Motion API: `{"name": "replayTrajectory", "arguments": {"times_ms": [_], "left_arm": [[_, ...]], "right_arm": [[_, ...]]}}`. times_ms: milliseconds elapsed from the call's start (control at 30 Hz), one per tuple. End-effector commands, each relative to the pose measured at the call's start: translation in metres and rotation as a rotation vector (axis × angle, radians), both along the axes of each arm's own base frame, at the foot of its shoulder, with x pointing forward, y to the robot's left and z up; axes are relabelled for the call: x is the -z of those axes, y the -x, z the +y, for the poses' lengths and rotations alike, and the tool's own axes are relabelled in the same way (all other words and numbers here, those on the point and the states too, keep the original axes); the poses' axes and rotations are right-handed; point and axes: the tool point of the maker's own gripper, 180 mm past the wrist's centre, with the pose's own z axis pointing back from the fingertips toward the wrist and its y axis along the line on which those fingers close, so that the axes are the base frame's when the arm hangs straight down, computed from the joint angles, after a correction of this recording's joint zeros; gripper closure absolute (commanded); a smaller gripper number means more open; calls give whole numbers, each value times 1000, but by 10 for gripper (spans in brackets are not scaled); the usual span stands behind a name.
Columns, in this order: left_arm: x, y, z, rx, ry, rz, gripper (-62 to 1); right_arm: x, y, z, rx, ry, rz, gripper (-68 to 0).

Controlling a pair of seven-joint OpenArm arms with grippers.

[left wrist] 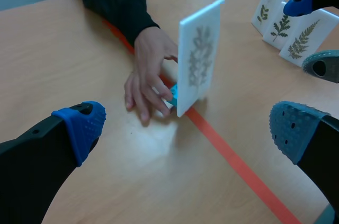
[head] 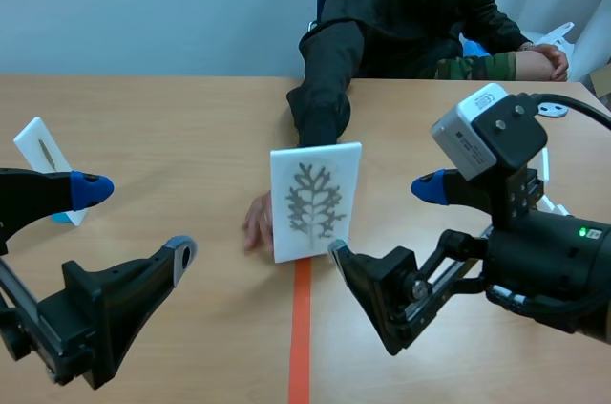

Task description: Sort the leaf by its shape. The table is split by an orange tape line. A compound leaf with several leaflets goes to the left side, a simple leaf with one blade goes to the right side. Return to the home posture when a red brick is placed on the table.

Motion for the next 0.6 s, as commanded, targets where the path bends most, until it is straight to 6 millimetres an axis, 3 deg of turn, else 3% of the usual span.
{"name": "replayTrajectory", "arguments": {"times_ms": [0,567], "left_arm": [[-7,-3,1,-11,18,-22,-623],[-7,-3,1,-10,18,-22,-623]], "right_arm": [[-8,-4,-2,4,-5,-28,-667],[-8,-5,-4,3,22,-47,-667]]}}
